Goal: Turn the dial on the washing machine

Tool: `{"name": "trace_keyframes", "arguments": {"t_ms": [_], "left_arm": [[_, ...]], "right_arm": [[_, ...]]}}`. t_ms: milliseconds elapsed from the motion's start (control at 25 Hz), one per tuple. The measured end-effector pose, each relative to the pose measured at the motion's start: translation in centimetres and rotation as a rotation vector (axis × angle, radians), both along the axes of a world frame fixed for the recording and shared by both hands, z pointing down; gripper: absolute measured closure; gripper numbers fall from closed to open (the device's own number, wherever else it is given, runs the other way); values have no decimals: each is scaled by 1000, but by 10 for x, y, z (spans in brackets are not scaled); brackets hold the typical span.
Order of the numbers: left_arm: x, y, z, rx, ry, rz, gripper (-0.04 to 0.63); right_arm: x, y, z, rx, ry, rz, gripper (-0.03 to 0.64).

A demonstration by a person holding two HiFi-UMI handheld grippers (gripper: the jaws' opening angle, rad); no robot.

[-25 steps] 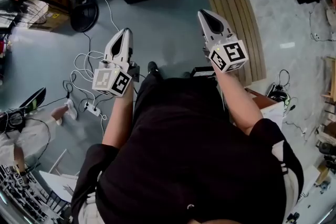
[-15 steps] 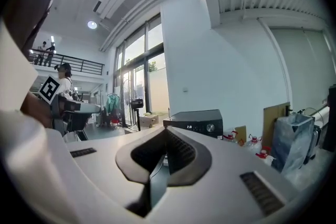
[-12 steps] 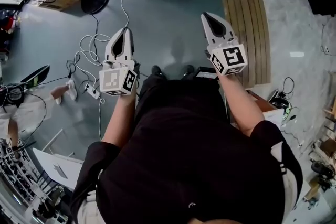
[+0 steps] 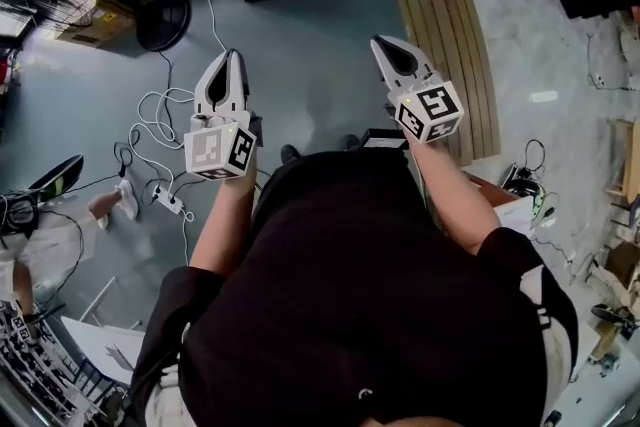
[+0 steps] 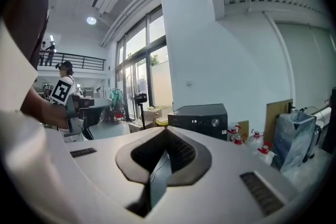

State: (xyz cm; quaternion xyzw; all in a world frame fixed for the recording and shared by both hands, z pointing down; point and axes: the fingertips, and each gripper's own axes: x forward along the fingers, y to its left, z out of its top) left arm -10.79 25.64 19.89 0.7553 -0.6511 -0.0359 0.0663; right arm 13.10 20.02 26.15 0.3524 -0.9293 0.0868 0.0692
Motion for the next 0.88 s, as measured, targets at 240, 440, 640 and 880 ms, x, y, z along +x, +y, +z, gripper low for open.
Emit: {"name": "trace_keyframes", "arguments": {"t_ms": [240, 440, 640, 880], "left_arm": [[-4, 5, 18, -59, 22, 6, 581], [4, 1, 26, -92, 34, 27, 581], [12, 1, 36, -127, 38, 54, 583], [14, 5, 38, -136, 44, 72, 583]], "right_arm": [[3, -2, 0, -1, 4, 33, 595], [2, 1, 2, -6, 12, 28, 595], [3, 3, 3, -11, 5, 49, 595], [11, 10, 4, -21, -6, 71, 595]]}}
